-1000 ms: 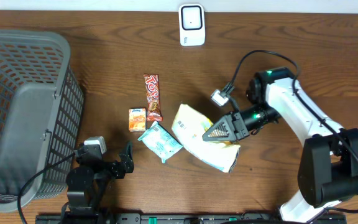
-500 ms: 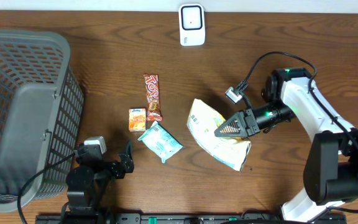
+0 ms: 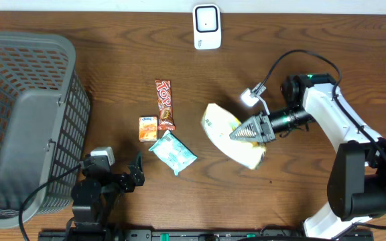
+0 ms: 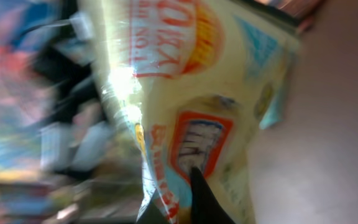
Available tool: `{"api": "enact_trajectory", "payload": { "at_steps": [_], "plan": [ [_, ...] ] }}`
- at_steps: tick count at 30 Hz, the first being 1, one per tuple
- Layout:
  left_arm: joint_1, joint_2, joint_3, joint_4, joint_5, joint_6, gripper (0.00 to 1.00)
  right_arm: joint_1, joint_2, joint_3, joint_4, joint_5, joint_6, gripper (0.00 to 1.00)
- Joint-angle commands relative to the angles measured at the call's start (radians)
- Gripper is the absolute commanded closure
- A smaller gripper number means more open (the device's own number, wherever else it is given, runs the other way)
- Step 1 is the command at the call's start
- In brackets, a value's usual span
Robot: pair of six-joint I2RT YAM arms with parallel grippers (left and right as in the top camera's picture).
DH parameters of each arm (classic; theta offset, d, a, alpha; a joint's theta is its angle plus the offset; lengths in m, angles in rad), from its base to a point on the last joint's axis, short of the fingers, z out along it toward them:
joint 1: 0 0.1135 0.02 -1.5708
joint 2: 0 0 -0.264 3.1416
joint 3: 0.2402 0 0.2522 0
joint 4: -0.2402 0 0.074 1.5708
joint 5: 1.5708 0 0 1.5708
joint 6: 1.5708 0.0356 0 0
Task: Scan the item barcode
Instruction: 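Raise the snack bag to the white barcode scanner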
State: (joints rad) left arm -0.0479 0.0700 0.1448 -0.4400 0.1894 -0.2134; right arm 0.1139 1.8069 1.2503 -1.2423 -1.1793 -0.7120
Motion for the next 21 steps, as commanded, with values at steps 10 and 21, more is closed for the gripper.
{"api": "enact_trajectory", "payload": {
  "at_steps": [10, 21],
  "plan": [
    [-0.003, 0.000, -0.014, -0.016, 0.009, -0.010, 0.02, 0.072, -0.021, 0.086, 0.403, 0.723, 0.802, 0.99],
    [-0.003, 0.000, -0.014, -0.016, 0.009, -0.010, 0.02, 0.224, -0.021, 0.220, 0.570, 1.285, 0.890, 0.99]
  ]
}}
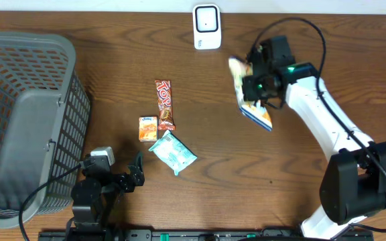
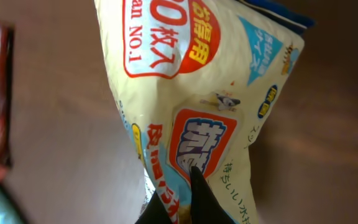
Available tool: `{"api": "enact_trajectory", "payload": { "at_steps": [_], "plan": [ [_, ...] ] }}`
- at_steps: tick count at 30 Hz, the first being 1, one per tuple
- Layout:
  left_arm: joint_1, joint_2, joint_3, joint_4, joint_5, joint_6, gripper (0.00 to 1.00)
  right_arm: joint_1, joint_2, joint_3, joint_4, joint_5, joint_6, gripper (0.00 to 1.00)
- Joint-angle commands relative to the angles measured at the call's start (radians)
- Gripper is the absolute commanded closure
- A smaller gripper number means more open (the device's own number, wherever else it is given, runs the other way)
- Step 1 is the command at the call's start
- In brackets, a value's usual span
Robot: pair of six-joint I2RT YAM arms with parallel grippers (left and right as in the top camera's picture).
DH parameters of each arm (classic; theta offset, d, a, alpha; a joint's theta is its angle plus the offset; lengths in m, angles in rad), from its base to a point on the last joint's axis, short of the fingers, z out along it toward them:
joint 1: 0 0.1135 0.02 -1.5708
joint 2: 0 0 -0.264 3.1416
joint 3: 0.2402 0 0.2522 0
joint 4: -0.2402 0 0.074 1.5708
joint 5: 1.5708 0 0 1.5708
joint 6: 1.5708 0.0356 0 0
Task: Scan the item barcode
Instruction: 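Raise the snack bag to the white barcode scanner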
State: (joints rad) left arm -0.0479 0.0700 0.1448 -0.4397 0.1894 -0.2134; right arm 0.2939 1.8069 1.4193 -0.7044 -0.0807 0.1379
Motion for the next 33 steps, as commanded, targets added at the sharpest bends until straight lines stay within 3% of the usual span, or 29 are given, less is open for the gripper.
{"api": "enact_trajectory", "payload": {
  "at_steps": [1, 9, 21, 33],
  "plan": [
    [-0.003, 0.000, -0.014, -0.017, 0.009, -0.010, 0.02, 0.060, -0.020, 0.060, 0.057, 0.218, 0.035, 0.99],
    [-0.003, -0.001, -0.014, -0.017, 0.009, -0.010, 0.02, 0.114, 0.132, 0.263, 0.127, 0.293, -0.043, 0.99],
    [-0.003, 0.000, -0.014, -0.017, 0.009, -0.010, 0.02, 0.114, 0.590, 0.872, -0.046, 0.319, -0.068, 0.99],
    [-0.003, -0.001, -0.014, -0.017, 0.009, -0.010, 0.02, 0.141, 0.681, 0.947, -0.050, 0.328, -0.069, 0.99]
  ]
}}
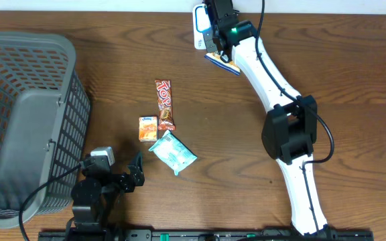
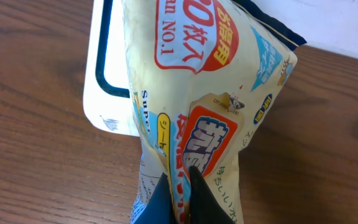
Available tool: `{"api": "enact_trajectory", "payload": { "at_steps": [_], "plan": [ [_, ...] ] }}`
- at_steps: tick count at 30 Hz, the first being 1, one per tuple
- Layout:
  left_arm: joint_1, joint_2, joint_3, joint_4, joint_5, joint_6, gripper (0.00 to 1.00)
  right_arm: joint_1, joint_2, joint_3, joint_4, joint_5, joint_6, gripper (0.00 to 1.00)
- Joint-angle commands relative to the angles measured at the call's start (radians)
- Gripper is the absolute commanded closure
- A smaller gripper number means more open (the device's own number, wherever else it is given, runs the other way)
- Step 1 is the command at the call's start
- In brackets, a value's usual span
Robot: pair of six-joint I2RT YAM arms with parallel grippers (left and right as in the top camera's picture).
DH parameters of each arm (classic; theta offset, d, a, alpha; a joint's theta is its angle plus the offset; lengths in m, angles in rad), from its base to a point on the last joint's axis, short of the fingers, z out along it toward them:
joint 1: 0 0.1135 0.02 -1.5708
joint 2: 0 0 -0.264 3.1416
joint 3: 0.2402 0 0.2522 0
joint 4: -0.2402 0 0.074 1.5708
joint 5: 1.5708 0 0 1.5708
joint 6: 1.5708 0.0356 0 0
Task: Scan the item barcode
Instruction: 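Raise the snack bag to the white barcode scanner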
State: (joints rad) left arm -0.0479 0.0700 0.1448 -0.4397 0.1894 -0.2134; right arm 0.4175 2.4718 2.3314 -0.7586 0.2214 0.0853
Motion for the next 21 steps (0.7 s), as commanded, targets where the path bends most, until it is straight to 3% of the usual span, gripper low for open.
{"api": "enact_trajectory", "payload": {
  "at_steps": [1, 8, 13, 18, 21],
  "plan": [
    [-0.003, 0.000, -0.014, -0.017, 0.009, -0.010, 0.02, 0.021, 0.016, 0.035, 0.004, 0.028, -0.016, 0.99],
    [-0.003, 0.000, -0.014, -0.017, 0.009, -0.010, 0.02, 0.040, 0.016, 0.037, -0.029, 0.037, -0.031, 0.99],
    [-0.003, 0.000, -0.014, -0.017, 0.009, -0.010, 0.02, 0.040, 0.016, 0.037, -0.090, 0.161, -0.042, 0.99],
    [-0.003, 0.000, -0.014, -0.017, 0.009, -0.010, 0.02, 0.037, 0.002, 0.038, -0.243, 0.212, -0.082, 0.99],
    [-0.003, 0.000, -0.014, -0.017, 0.009, -0.010, 0.02, 0.018, -0.011, 0.038, -0.366, 0.251, -0.026, 0.99]
  ]
}}
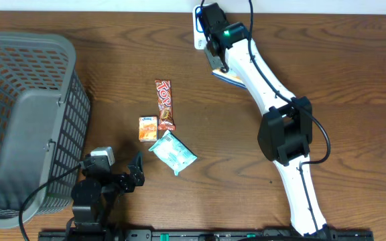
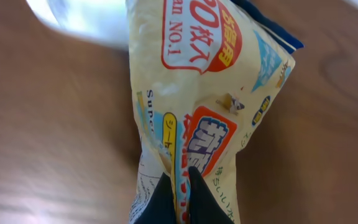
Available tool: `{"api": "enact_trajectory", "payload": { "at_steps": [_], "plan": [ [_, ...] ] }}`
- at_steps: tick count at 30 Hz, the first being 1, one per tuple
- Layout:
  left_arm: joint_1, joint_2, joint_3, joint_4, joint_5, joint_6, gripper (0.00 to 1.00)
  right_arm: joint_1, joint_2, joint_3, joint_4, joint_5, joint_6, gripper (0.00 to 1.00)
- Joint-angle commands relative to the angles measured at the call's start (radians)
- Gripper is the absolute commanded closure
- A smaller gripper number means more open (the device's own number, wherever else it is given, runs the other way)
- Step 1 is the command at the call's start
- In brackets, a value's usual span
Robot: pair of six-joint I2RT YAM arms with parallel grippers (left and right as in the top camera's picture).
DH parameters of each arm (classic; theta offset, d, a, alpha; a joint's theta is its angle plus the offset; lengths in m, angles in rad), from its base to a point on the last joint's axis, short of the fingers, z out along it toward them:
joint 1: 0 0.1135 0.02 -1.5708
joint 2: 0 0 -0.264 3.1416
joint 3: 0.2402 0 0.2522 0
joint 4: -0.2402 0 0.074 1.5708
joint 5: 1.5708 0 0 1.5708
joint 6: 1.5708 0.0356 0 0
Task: Scan the item barcode
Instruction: 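Raise the snack bag to the white barcode scanner, then carry the snack bag to the right edge and release it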
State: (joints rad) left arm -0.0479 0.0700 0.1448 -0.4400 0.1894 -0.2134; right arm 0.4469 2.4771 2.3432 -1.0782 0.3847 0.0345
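A pale yellow snack bag [image 2: 210,93] with red and blue print hangs from my right gripper [image 2: 180,174], which is shut on its lower edge. In the overhead view the right gripper [image 1: 216,55] is stretched to the table's far edge. There the bag [image 1: 230,75] sits just in front of the white scanner [image 1: 198,32], which the arm partly covers. The scanner [image 2: 79,18] is a blurred white patch at the upper left of the wrist view. My left gripper [image 1: 138,171] rests near the front left, open and holding nothing.
A red chocolate bar [image 1: 164,104], a small orange box [image 1: 147,128] and a pale teal packet [image 1: 173,152] lie mid-table. A large grey mesh basket [image 1: 25,120] fills the left side. The right arm [image 1: 267,80] spans the table diagonally.
The right gripper and bag have shifted a little toward the near side, away from the scanner. The scanner now shows only at the top left of the blurred wrist view. The left arm is unchanged.
First my right gripper held the bag low over the table at middle right. Then it had the bag further back, to the right of the scanner. Later the bag was held right in front of the scanner, and now it sits just short of it.
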Motion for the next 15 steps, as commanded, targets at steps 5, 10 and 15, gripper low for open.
{"api": "enact_trajectory", "payload": {
  "at_steps": [5, 10, 15],
  "plan": [
    [-0.003, 0.000, -0.014, -0.016, 0.009, -0.010, 0.02, -0.100, -0.026, 0.026, -0.228, 0.173, 0.126, 0.99],
    [-0.003, 0.000, -0.014, -0.016, 0.009, -0.010, 0.02, -0.242, -0.025, 0.026, -0.313, 0.328, 0.209, 0.99],
    [-0.003, 0.000, -0.014, -0.016, 0.009, -0.010, 0.02, -0.432, -0.024, 0.025, -0.262, 0.360, 0.261, 0.99]
  ]
}}
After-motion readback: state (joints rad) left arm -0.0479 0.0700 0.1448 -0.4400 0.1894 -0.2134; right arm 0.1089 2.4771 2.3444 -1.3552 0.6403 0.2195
